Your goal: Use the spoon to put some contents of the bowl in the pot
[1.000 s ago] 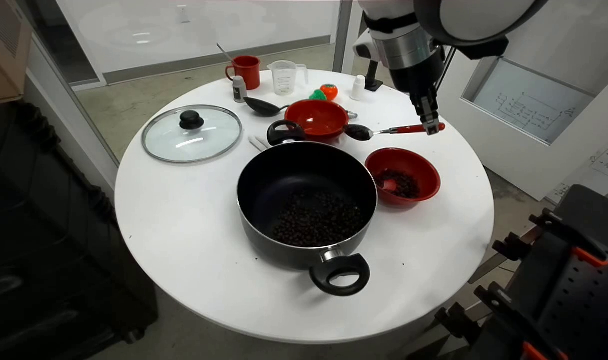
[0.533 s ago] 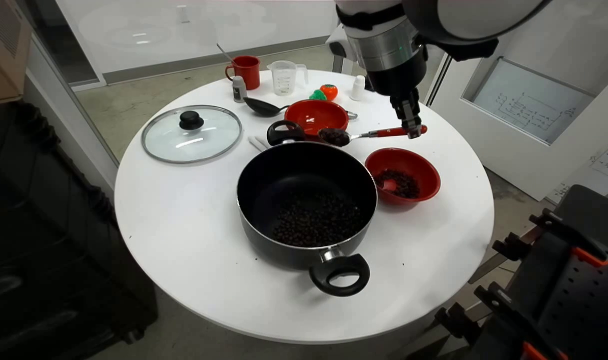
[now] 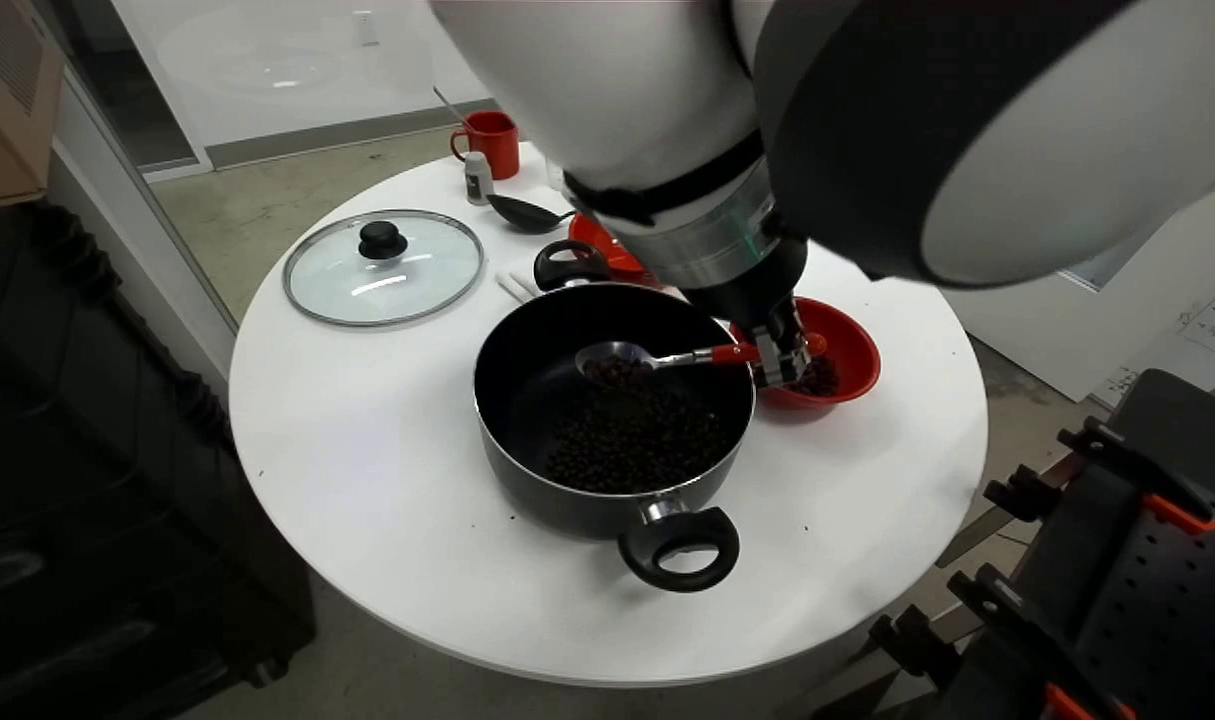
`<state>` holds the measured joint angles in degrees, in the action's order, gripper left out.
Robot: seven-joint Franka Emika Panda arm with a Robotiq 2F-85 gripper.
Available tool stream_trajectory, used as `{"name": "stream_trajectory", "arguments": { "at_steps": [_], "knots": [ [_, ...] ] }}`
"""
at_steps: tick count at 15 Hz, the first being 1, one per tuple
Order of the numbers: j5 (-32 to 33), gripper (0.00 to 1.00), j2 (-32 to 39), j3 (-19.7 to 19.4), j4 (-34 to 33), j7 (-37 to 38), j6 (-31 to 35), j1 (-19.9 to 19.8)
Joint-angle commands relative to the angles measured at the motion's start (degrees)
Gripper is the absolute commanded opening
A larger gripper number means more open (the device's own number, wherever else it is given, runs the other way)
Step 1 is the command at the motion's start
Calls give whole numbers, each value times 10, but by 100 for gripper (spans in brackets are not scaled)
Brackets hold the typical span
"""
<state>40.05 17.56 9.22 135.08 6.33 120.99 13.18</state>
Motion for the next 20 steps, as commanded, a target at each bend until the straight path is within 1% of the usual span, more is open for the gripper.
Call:
{"name": "stream_trajectory", "arguments": {
  "at_steps": [1,4,7,9,10,12,16,18,20],
  "knots": [
    [38,5,25,-1,-18,127,-43,48],
    [56,5,44,-4,-30,213,-78,69],
    [64,5,59,-8,-38,282,-106,76],
    [82,5,68,-12,-42,337,-128,83],
    [83,5,71,-10,-43,350,-136,81],
    [75,5,70,-2,-42,353,-137,73],
    [60,5,40,6,-16,321,-103,53],
    [51,5,21,4,1,290,-56,29],
    [37,5,-2,-5,23,250,5,-2]
  ]
}}
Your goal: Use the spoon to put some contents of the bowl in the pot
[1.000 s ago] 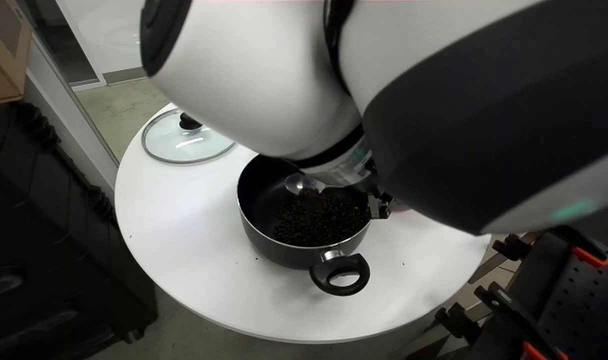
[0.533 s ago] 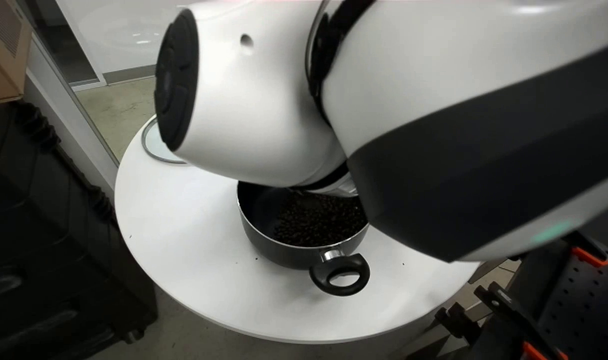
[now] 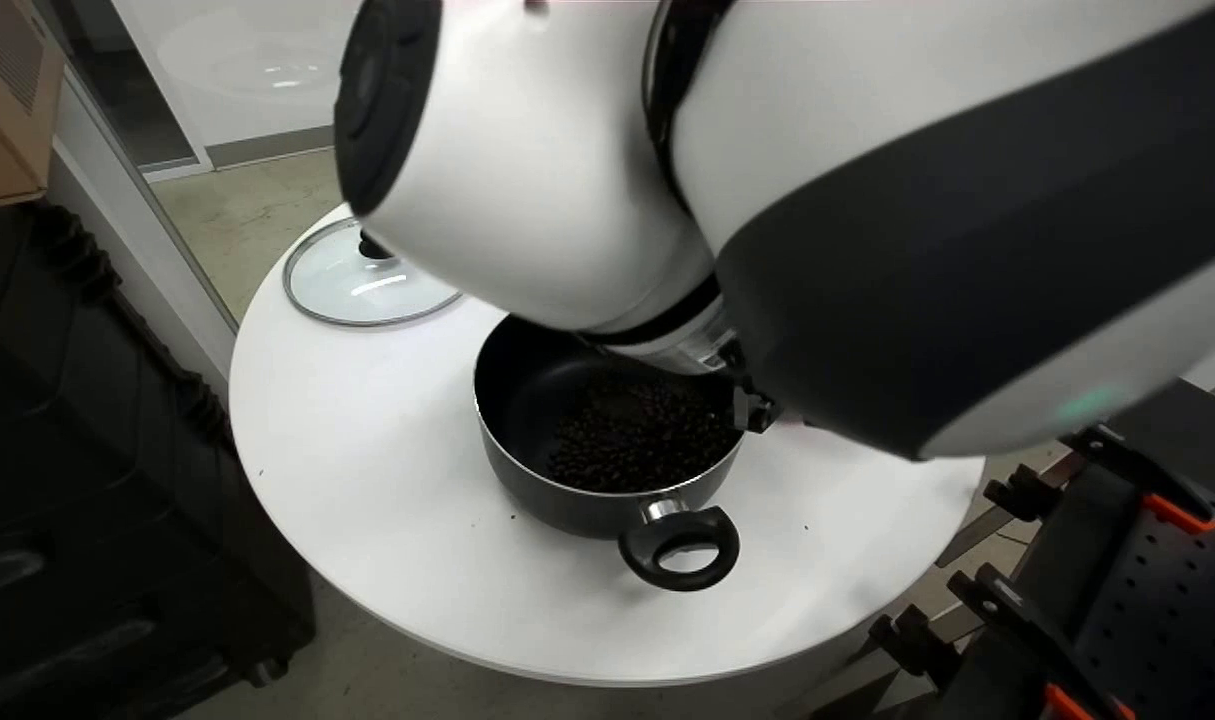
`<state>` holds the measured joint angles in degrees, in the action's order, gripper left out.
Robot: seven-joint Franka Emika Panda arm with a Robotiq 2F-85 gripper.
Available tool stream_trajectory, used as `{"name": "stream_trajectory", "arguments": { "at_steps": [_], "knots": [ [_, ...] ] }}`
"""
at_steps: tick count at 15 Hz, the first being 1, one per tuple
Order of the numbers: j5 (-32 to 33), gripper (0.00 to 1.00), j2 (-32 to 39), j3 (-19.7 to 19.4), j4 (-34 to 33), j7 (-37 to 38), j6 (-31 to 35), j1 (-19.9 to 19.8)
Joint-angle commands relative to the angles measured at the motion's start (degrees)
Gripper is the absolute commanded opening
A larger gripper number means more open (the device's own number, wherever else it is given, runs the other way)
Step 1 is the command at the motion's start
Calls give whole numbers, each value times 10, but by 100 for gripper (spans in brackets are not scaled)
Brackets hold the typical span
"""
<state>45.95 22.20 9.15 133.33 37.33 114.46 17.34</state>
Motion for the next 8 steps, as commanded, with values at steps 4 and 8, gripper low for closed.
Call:
{"name": "stream_trajectory", "arguments": {
  "at_steps": [4,8],
  "knots": [
    [-76,5,-81,-41,78,-175,193,-122],
    [-138,5,-77,-95,75,-284,248,-186]
  ]
}}
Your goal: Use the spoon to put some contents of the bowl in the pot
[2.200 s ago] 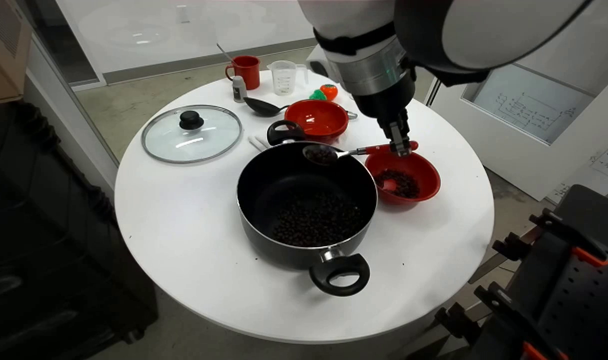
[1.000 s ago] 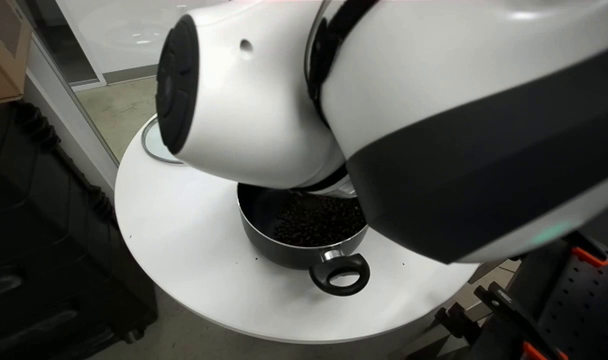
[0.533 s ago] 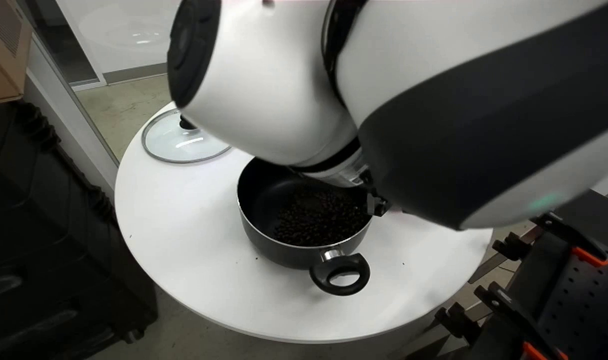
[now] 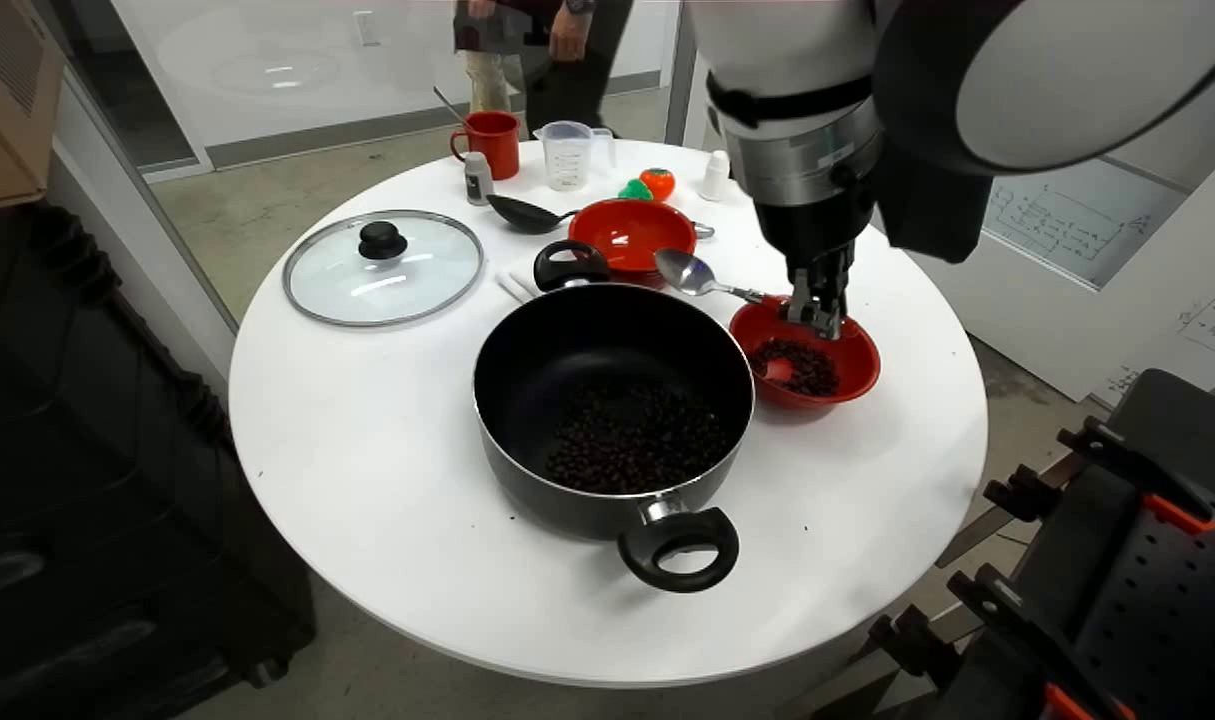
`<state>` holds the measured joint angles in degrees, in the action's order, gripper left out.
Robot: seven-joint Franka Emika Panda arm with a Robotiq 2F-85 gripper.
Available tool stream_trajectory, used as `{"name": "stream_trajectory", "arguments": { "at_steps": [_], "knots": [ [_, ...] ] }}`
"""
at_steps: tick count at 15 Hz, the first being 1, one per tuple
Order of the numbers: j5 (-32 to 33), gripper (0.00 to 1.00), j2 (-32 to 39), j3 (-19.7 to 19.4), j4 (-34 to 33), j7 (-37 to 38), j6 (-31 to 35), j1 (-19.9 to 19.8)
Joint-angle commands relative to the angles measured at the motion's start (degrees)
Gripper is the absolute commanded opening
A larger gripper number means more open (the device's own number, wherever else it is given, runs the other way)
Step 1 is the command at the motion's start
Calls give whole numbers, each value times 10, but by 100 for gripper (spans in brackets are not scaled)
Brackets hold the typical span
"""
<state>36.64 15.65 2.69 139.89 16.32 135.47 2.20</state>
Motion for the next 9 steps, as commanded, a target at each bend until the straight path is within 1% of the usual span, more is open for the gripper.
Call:
{"name": "stream_trajectory", "arguments": {
  "at_steps": [1,5,8,9],
  "knots": [
    [-62,5,-9,-43,6,-104,47,-52],
    [-114,5,17,-98,-40,-196,52,-107],
    [-128,5,64,-131,-100,-228,43,-137],
    [-120,5,85,-141,-119,-222,45,-140]
  ]
}}
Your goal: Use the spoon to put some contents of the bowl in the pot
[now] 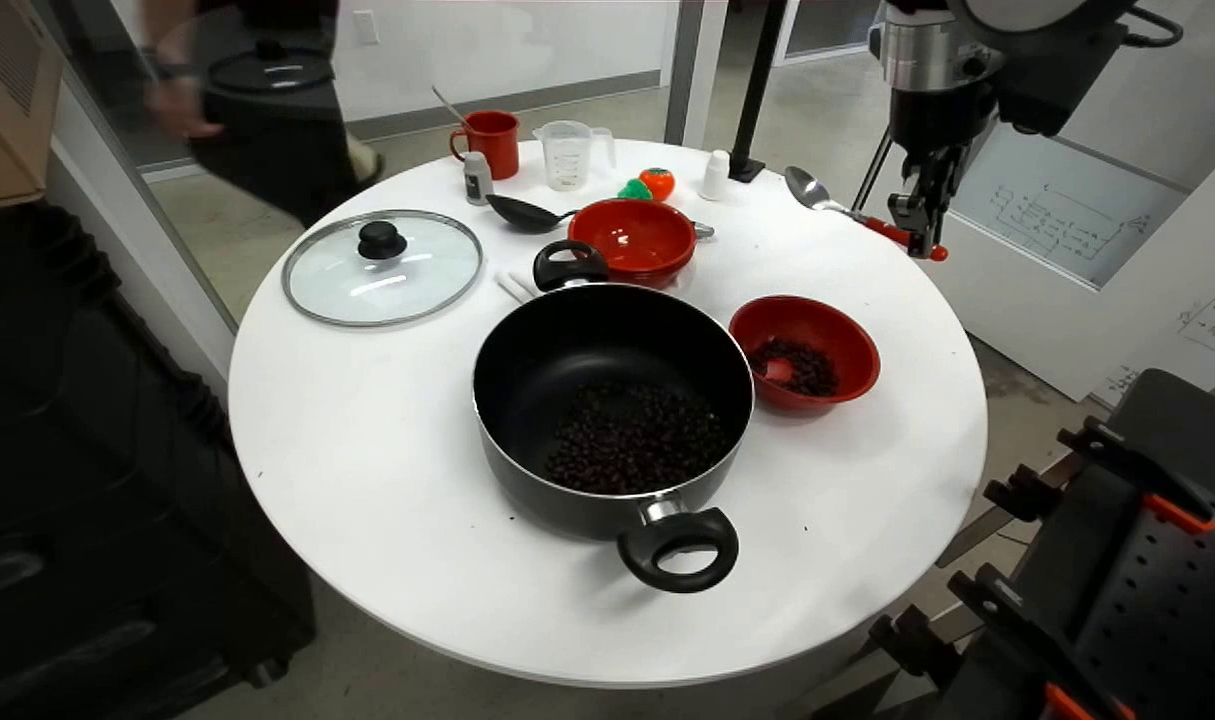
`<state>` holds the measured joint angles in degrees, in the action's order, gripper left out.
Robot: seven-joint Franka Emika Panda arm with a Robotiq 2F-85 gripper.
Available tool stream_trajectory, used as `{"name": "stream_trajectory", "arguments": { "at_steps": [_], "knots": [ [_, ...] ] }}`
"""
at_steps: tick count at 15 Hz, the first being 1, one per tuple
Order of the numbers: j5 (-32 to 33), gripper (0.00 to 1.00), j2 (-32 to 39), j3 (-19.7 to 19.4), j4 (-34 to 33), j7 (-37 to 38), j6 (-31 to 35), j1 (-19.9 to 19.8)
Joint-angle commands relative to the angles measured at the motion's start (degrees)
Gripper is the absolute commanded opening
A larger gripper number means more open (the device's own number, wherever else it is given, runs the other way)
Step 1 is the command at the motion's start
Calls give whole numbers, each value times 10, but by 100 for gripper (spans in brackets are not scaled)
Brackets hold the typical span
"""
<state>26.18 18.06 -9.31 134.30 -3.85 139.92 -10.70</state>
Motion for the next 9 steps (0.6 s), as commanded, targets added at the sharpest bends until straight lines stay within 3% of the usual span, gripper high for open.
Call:
{"name": "stream_trajectory", "arguments": {
  "at_steps": [1,9],
  "knots": [
    [-12,5,81,-28,-85,-20,-2,-14],
    [-16,5,222,-26,-216,-30,-9,-10]
  ]
}}
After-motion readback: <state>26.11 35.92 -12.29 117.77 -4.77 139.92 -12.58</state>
